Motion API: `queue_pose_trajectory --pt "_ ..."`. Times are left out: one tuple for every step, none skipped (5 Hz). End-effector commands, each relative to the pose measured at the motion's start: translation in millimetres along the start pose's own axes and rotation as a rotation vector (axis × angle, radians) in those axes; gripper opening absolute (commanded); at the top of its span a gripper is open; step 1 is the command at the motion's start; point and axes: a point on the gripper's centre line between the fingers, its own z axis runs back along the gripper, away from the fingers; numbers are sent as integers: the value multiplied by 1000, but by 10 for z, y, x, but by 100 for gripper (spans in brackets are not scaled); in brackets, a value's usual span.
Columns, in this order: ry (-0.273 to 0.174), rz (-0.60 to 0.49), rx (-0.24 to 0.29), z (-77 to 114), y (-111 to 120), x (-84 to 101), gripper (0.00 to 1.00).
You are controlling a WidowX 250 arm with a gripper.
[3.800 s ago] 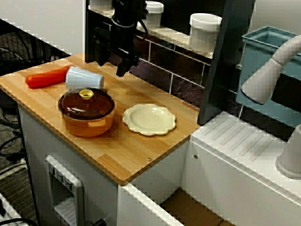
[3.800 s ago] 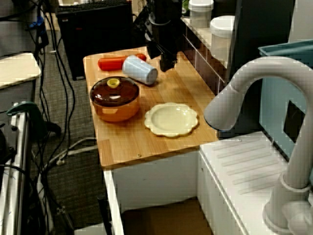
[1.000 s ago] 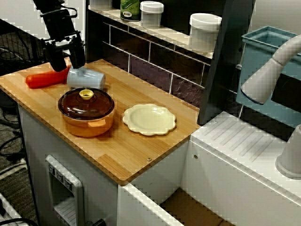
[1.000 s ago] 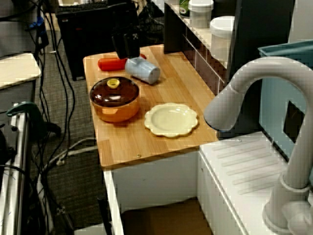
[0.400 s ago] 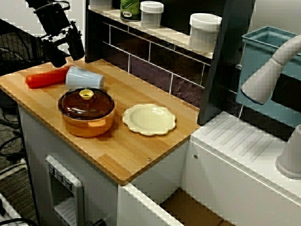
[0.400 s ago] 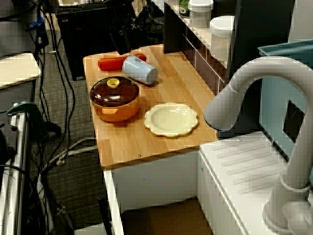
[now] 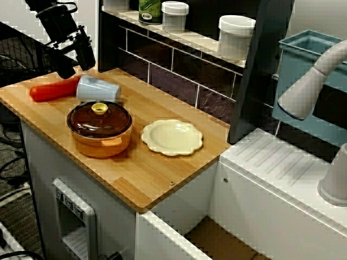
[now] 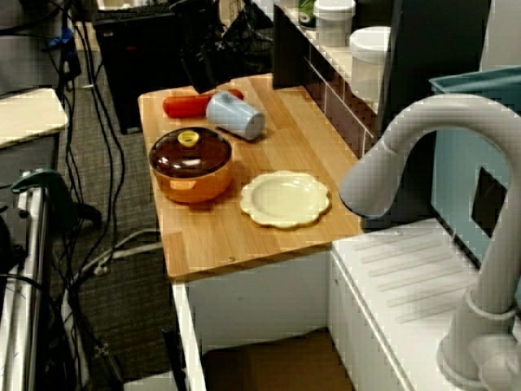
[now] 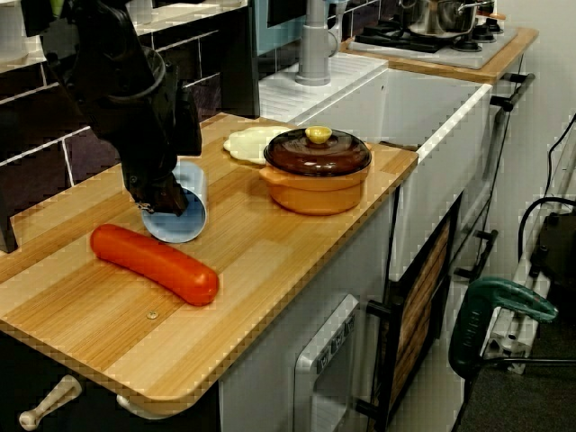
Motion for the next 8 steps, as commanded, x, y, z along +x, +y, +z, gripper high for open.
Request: queue_pose_trajectory --pt "-18 -19 -66 104 21 -70 100" --pt "-27 12 -105 77 51 -79 100" --pt "-21 16 -108 32 63 -71 100" --pt "-36 29 -128 14 74 -64 100" --pt "-33 55 -150 -18 81 -31 100" --pt "-30 73 -185 -27 39 -6 100" --pt "-33 74 -191 -24 28 22 100" --pt "-22 86 -204 -16 26 71 100"
